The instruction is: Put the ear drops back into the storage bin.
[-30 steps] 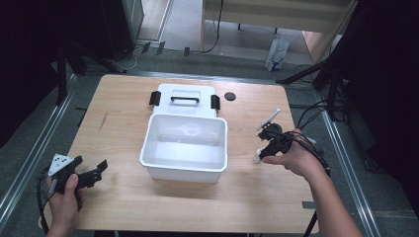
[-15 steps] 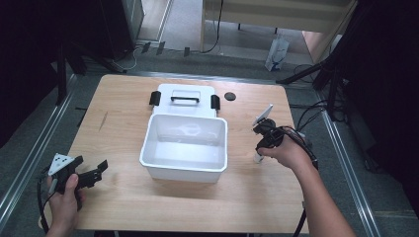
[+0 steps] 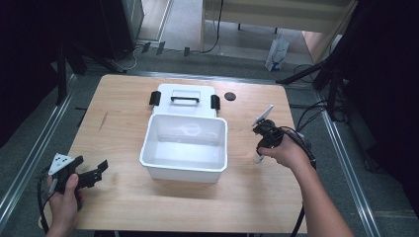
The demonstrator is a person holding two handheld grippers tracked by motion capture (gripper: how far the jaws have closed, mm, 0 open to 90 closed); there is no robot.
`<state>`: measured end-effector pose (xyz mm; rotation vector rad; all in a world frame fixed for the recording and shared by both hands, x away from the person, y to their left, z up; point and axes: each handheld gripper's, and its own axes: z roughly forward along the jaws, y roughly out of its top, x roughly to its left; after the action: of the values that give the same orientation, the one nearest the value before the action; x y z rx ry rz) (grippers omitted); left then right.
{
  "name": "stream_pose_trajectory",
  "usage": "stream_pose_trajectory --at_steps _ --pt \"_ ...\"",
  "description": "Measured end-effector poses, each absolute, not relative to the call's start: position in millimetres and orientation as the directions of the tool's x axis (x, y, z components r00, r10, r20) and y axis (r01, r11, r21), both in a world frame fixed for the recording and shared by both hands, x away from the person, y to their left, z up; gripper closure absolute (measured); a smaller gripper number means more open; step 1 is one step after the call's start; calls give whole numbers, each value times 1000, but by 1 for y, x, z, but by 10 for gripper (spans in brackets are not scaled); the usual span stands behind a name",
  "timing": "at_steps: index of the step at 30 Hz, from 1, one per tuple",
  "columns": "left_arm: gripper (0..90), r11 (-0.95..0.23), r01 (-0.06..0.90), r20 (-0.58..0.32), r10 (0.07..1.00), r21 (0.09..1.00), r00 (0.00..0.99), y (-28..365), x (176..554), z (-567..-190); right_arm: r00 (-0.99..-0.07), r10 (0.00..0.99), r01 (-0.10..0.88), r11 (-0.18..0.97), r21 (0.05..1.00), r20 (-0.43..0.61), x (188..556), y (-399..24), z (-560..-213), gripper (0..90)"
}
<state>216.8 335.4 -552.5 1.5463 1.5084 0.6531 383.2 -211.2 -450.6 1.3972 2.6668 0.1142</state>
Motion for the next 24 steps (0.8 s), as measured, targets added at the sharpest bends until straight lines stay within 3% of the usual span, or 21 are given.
stream_pose_trajectory --at_steps 10,24 --pt "63 99 524 -195 972 846 131 335 217 -553 -627 774 766 633 112 -84 379 -208 -445 723" --pt "63 99 522 -195 972 847 132 335 217 -553 -727 676 659 736 158 -118 366 -177 -388 722"
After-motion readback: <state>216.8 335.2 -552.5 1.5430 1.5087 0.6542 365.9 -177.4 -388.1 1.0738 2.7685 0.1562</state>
